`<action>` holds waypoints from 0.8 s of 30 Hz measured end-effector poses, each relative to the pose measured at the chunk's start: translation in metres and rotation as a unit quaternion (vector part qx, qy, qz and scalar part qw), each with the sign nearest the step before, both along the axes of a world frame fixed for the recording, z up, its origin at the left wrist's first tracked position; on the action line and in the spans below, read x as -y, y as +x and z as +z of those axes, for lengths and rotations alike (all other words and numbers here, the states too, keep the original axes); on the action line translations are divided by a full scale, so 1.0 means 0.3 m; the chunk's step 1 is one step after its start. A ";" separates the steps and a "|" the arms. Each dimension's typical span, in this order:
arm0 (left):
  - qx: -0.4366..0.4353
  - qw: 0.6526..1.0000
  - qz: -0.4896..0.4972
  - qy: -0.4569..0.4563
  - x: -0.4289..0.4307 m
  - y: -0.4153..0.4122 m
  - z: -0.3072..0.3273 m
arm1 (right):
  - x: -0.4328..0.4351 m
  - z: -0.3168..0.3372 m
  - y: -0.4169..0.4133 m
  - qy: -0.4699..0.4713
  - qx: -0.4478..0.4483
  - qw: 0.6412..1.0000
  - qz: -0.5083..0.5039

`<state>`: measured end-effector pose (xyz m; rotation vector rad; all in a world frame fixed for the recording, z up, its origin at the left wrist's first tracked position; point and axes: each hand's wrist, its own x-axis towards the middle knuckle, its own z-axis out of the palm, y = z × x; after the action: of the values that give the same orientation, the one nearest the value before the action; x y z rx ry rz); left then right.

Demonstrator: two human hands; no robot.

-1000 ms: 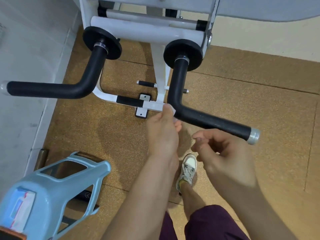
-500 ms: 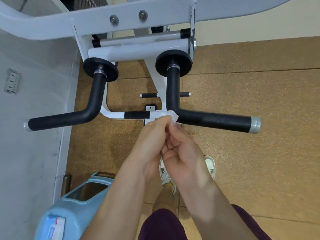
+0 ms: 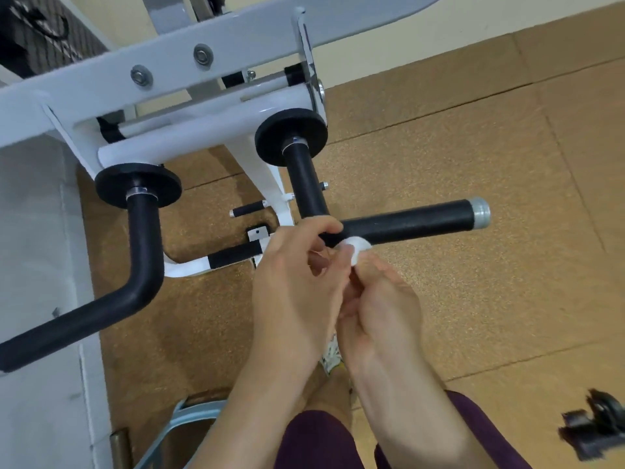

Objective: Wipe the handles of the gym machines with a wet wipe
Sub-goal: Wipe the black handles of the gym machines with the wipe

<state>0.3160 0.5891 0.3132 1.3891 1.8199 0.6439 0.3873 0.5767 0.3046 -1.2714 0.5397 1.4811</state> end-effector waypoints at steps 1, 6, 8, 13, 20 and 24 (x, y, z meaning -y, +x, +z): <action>-0.025 0.999 -0.032 0.016 0.003 0.001 -0.002 | 0.009 0.007 -0.010 0.014 0.002 1.000 0.023; -0.068 0.994 -0.046 0.067 -0.018 -0.022 -0.030 | 0.022 -0.006 0.013 0.097 -0.094 0.990 0.034; -0.087 0.991 -0.048 0.094 -0.019 -0.019 -0.036 | 0.015 -0.015 0.032 0.079 -0.119 0.989 0.025; -0.088 0.976 -0.122 0.160 -0.022 0.057 -0.049 | 0.013 -0.012 0.113 0.035 -0.070 0.995 -0.065; -0.100 0.968 -0.144 0.180 -0.007 0.046 -0.057 | 0.012 -0.017 0.069 0.068 -0.082 0.994 -0.027; -0.091 0.963 -0.167 0.189 -0.012 0.063 -0.063 | -0.015 -0.024 0.145 0.044 -0.054 0.995 -0.074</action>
<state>0.3349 0.5926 0.2941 2.0163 1.5923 0.7279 0.4308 0.5812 0.2974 -1.0647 0.6192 1.4389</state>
